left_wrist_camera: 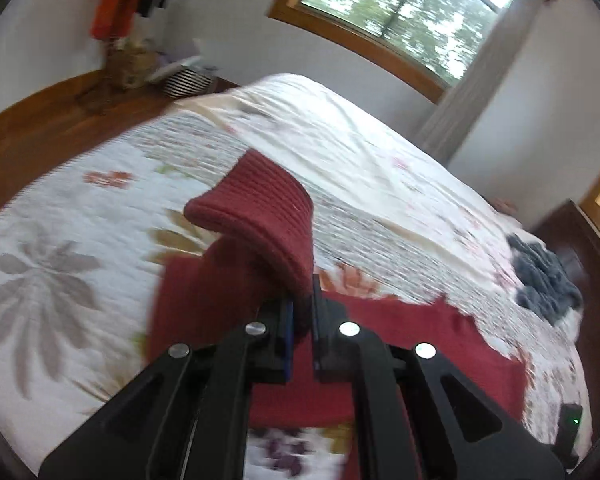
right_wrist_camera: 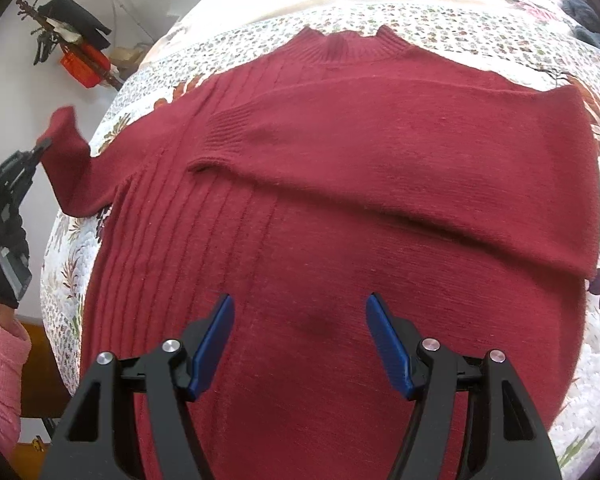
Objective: Fold small clothes
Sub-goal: 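Grasp the other sleeve cuff with the left gripper and fold it across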
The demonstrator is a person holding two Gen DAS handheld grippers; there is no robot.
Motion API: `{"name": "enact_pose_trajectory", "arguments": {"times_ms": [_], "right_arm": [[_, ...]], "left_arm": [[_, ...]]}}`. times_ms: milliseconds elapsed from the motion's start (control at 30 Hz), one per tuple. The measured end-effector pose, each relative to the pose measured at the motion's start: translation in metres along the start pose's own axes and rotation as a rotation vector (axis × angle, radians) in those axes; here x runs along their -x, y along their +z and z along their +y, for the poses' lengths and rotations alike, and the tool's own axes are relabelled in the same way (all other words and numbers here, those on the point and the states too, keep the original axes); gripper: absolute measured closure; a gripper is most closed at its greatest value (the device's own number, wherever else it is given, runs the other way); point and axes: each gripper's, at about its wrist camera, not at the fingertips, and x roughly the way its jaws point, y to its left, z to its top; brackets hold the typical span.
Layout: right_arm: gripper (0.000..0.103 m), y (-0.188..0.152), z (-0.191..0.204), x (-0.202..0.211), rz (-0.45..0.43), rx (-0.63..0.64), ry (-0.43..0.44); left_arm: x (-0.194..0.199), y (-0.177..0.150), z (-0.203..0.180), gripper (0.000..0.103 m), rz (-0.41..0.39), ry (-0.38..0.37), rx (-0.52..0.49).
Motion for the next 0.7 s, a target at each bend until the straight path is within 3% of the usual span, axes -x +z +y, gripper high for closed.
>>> {"name": "enact_pose_trajectory", "arguments": {"times_ms": [200,333,567,700], "right_arm": [[0.035,-0.001,-0.007,0.003,-0.003,-0.009,0.004],[0.035,-0.002,-0.010,0.002,0.000,-0.008,0.005],[0.035,-0.001,-0.012,0.000,0.006,-0.004,-0.001],[0.035,0.000,-0.011,-0.002,0.012,-0.005,-0.003]], "left_arm": [[-0.037,-0.036,-0.064,0.098,0.084,-0.102,-0.076],[-0.068,-0.067,-0.086,0.098,0.174,-0.110,-0.128],[-0.095,-0.101,-0.073,0.098,0.285,-0.094,-0.107],[-0.091,-0.105,-0.066,0.097,0.301,-0.110,-0.105]]}}
